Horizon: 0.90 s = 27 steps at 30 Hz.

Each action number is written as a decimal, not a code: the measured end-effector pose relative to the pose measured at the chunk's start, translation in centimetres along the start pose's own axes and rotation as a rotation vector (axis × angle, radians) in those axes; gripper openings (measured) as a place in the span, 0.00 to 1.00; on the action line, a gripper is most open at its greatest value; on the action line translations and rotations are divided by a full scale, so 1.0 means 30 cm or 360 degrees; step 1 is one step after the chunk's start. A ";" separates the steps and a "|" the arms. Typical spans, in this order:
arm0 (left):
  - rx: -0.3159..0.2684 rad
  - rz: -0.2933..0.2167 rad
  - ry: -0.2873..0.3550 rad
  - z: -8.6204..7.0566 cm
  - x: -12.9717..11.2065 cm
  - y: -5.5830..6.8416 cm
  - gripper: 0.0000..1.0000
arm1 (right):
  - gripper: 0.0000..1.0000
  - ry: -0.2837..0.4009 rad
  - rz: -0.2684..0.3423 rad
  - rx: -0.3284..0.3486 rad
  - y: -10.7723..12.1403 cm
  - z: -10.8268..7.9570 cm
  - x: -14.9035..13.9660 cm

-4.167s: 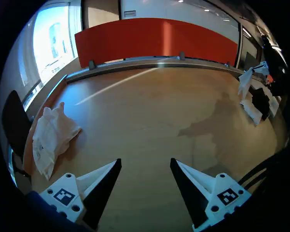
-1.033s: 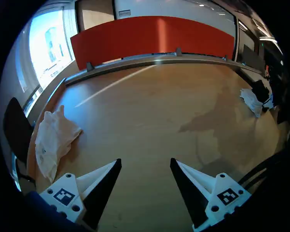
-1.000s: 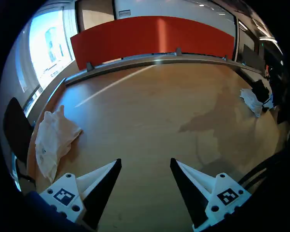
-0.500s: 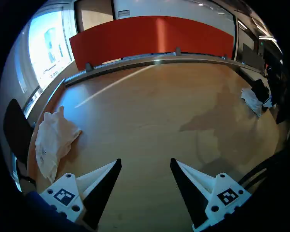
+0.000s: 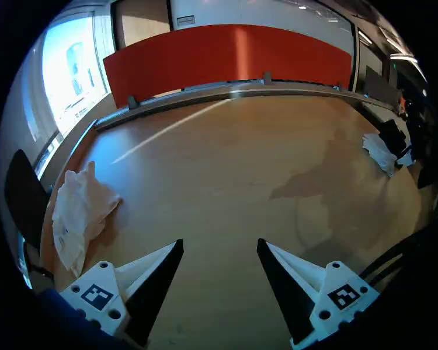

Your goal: Fold towel

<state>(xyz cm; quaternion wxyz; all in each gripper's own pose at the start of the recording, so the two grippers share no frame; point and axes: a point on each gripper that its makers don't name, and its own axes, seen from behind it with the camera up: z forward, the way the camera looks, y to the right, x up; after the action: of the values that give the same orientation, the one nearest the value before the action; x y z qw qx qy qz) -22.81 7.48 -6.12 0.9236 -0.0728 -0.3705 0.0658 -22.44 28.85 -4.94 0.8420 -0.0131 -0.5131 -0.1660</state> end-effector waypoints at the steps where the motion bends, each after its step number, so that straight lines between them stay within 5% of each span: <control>1: -0.0001 0.0001 0.0000 0.000 0.001 0.002 0.94 | 0.69 0.0013 -0.0001 0.0006 -0.005 -0.003 0.004; 6: -0.0008 0.0000 0.0003 0.002 0.003 0.010 0.93 | 0.79 0.0092 -0.0016 0.0060 -0.045 -0.023 0.037; 27: 0.0016 -0.0033 0.0011 -0.018 -0.018 -0.013 0.93 | 0.73 0.0294 -0.0136 0.0332 -0.316 -0.053 0.221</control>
<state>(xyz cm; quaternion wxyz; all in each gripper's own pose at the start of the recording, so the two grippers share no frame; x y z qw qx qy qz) -22.79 6.97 -6.80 0.9258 -0.0647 -0.3679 0.0579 -21.08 17.84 -1.34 0.8745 0.1118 -0.4481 -0.1480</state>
